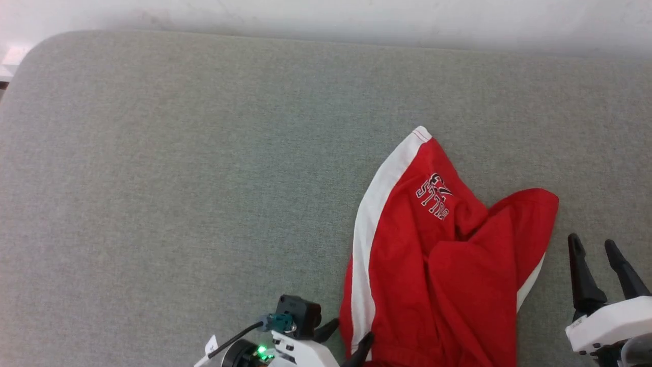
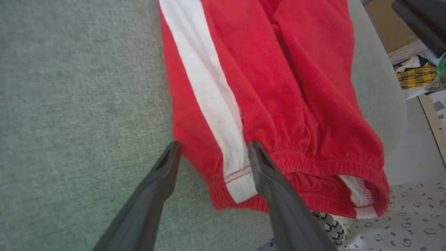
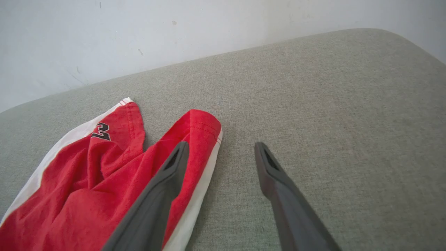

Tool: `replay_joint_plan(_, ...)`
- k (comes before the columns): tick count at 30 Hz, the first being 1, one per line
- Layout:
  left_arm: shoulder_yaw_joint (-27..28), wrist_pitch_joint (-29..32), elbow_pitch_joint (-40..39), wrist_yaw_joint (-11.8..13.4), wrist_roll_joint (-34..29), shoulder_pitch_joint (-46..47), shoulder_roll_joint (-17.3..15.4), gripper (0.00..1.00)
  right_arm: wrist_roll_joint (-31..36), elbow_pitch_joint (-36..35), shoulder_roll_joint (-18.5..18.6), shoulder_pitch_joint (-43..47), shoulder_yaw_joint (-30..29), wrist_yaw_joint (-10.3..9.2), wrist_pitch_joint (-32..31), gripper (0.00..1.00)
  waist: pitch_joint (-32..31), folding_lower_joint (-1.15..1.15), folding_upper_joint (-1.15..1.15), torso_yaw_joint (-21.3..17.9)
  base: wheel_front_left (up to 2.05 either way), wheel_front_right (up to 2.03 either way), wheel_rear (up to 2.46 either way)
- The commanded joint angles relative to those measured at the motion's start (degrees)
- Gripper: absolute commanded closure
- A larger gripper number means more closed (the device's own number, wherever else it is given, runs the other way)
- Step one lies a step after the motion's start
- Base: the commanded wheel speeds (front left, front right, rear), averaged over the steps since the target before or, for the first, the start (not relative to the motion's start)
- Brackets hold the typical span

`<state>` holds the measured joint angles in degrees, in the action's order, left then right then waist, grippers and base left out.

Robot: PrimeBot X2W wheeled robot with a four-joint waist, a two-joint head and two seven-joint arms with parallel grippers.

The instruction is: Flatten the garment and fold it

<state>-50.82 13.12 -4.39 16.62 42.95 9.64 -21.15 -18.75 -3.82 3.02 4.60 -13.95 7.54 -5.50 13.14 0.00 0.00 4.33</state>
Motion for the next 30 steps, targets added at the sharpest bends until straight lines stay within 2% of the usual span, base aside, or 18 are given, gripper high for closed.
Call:
replay_joint_plan(1, -0.20, 0.33, 1.31, 0.00, 0.24, 0.43, 0.38, 0.00, -0.54, 0.14, -0.14, -0.83, 0.29, -0.05, 0.28, 0.00, 0.42, 0.00, 0.00, -0.48, 0.00, 0.00, 0.00)
replay_joint_plan(5, -0.70, 0.58, 5.15, -0.97, 0.52, 1.35, 1.23, 0.00, -0.54, 0.43, -0.14, -1.02, 0.34, -0.05, 0.43, 0.00, 0.69, 0.00, 0.00, -1.17, 0.00, 0.00, 0.00)
replay_joint_plan(7, -0.68, -0.29, 6.01, -1.57, 0.41, 1.87, 1.79, 1.00, -0.51, 0.45, -0.14, -1.13, 0.14, -0.05, 0.49, 0.00, 0.78, 0.00, 0.00, -1.50, 0.00, 0.00, 0.00)
replay_joint_plan(10, -0.20, -1.75, 6.05, -2.20, 0.17, 2.67, 2.05, 1.00, -0.43, 0.45, -0.14, -1.09, -0.39, -0.05, 0.56, 0.00, 0.77, 0.00, 0.00, -1.63, 0.00, 0.00, 0.00)
replay_joint_plan(13, 0.38, -2.44, 5.19, -2.22, -1.66, 4.58, 0.30, 1.00, -0.39, 0.48, -0.14, -1.08, -0.59, -0.05, 0.53, 0.00, 0.79, 0.00, 0.00, -1.69, 0.00, 0.00, 0.00)
replay_joint_plan(17, 1.66, -0.54, 2.91, -2.37, -4.48, 9.25, -4.27, 1.00, -0.40, 0.53, -0.14, -1.33, -0.64, -0.05, 0.49, 0.00, 1.01, 0.00, 0.00, -1.70, 0.00, 0.00, 0.00)
replay_joint_plan(23, 4.92, 4.80, 1.33, -4.27, -7.72, 18.78, -12.95, 1.00, -0.27, 0.19, -0.14, -2.05, 0.02, -0.05, 0.36, 0.00, 2.70, 0.00, 0.00, -2.35, 0.00, 0.00, 0.00)
replay_joint_plan(30, 10.19, 7.48, 4.79, -5.33, -7.20, 26.80, -18.06, 1.00, -0.06, -0.15, -0.14, -3.31, 0.01, -0.05, 0.33, 0.00, 5.83, 0.00, 0.00, -4.02, 0.00, 0.00, 0.00)
